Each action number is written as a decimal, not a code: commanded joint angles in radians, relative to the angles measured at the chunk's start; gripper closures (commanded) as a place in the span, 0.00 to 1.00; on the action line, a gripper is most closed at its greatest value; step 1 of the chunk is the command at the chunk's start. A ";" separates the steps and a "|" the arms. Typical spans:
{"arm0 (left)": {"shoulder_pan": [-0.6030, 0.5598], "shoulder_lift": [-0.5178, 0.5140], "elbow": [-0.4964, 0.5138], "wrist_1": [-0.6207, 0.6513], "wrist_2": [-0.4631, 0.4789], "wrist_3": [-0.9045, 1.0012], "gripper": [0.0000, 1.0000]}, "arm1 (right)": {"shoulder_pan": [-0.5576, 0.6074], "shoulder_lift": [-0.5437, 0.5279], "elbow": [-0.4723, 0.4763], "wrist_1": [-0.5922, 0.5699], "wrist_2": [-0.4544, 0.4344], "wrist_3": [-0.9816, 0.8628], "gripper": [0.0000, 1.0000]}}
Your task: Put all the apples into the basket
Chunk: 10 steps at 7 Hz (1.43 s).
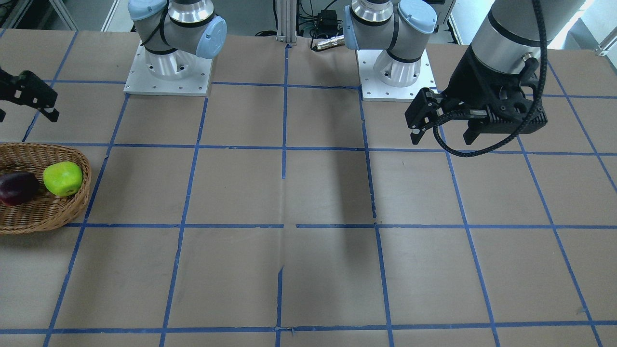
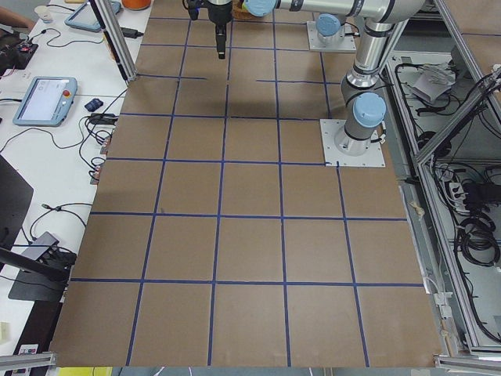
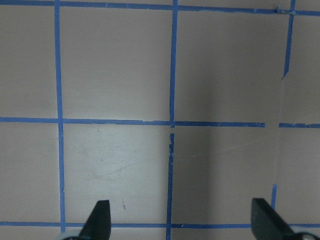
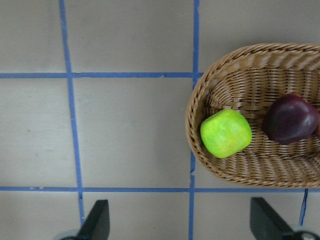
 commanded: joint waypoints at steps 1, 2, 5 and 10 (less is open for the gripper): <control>0.000 -0.002 0.000 0.000 -0.002 -0.001 0.00 | 0.207 -0.002 -0.061 0.059 -0.005 0.293 0.00; 0.000 -0.002 0.000 0.000 -0.005 -0.002 0.00 | 0.296 0.001 -0.061 0.051 -0.005 0.438 0.00; 0.000 -0.003 0.001 0.009 -0.017 -0.004 0.00 | 0.350 0.015 -0.014 -0.135 0.004 0.445 0.00; 0.000 -0.002 -0.004 0.009 -0.029 -0.010 0.00 | 0.352 0.015 -0.004 -0.159 0.006 0.441 0.00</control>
